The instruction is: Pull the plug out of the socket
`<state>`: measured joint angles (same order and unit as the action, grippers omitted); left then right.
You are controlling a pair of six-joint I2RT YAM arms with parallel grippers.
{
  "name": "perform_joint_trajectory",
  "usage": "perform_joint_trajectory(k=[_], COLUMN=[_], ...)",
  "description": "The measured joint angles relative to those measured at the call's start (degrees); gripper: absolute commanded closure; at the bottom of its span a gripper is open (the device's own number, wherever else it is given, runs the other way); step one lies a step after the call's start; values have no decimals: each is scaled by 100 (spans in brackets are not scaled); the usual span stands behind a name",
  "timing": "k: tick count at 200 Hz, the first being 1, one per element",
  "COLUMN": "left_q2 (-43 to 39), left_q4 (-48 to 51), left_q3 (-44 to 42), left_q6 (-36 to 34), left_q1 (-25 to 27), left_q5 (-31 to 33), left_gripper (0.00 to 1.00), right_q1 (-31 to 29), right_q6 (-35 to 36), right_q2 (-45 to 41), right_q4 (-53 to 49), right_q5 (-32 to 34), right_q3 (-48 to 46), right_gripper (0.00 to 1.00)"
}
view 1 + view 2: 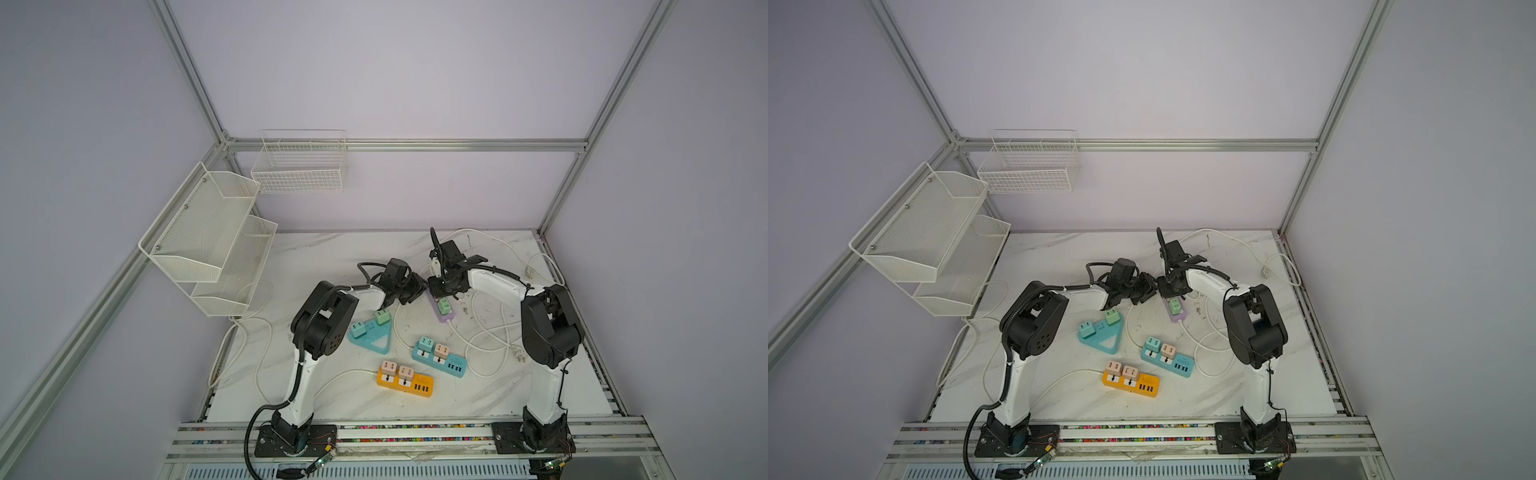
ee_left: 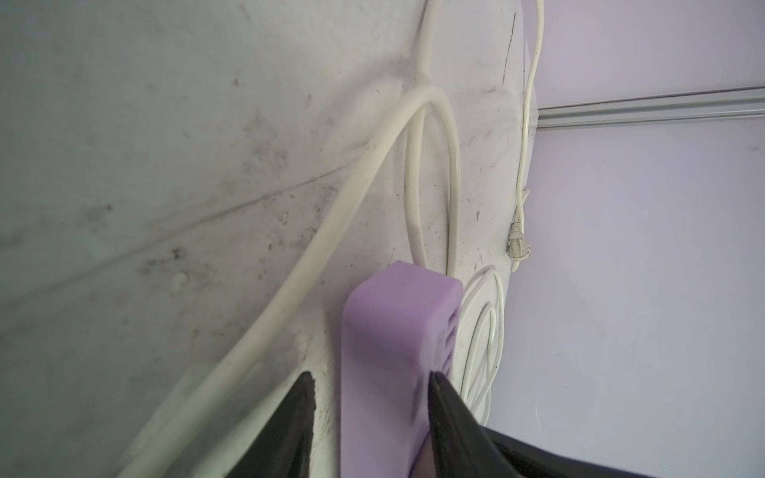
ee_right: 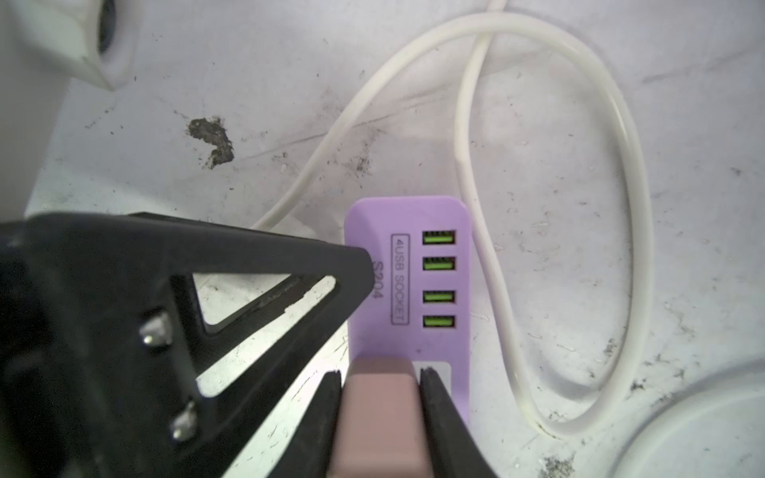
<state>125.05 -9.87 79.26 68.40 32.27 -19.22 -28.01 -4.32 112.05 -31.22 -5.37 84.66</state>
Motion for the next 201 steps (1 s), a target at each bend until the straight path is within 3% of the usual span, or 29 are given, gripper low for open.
perform_joint_trajectory(k=[55, 112, 201], left_q2=[4, 22, 79], left_q4=[42, 94, 72], left_q3=[2, 2, 2], left_q6=[-4, -66, -153], left_q1=[4, 13, 44], left_q5=[-127, -184, -289], left_gripper=[67, 69, 72], right_q1=[0, -2, -92], right_q6=[-17, -28, -37], right_q2=[0, 0, 4], right_q4=[90, 70, -127], right_q5=[0, 55, 424], right_q3=[-70, -70, -72], right_gripper=[88, 88, 69])
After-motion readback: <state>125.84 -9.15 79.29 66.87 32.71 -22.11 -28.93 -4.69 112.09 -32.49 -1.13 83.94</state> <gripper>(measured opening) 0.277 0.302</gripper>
